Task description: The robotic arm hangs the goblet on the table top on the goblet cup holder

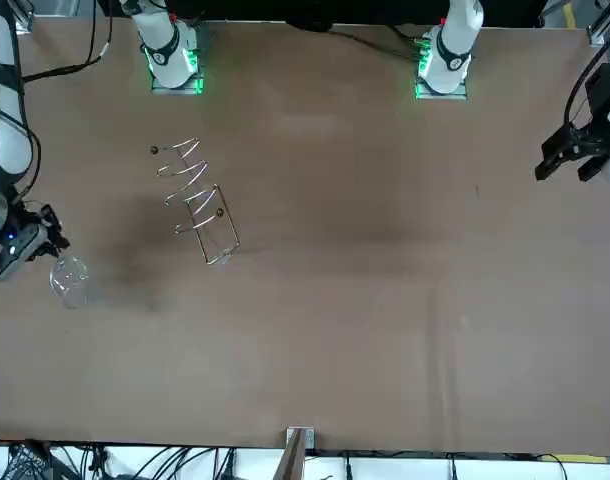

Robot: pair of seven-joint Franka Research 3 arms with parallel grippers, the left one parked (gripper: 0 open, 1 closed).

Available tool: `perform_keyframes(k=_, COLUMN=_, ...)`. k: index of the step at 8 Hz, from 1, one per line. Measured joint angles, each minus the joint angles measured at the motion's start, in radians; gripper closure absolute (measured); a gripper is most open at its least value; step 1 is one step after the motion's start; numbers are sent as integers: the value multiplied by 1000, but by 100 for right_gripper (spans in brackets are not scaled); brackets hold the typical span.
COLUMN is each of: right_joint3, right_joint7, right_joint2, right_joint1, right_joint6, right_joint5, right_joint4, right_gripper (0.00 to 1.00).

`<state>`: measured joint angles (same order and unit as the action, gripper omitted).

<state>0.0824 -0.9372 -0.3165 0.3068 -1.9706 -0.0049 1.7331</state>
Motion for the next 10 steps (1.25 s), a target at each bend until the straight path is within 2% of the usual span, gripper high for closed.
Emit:
perform_keyframes(k=3, right_joint3=0, right_joint7=202, right_joint2=27, right_joint1=-16, right_joint6=150, right_joint5=0, right_joint4=-13, right_gripper=89)
perform_keyframes(k=7, right_joint3=3, right_joint7=442, right_joint2=35, right_joint1=-64, right_joint6=461, right_joint5=1, right_joint4=-139, right_gripper=89)
perform_keyframes(k=10, right_joint3=3, right_joint7=558, right_joint2=2, right_joint1=-76, right_joint6=655, right_joint5=31, right_joint4=-234, right_gripper=89)
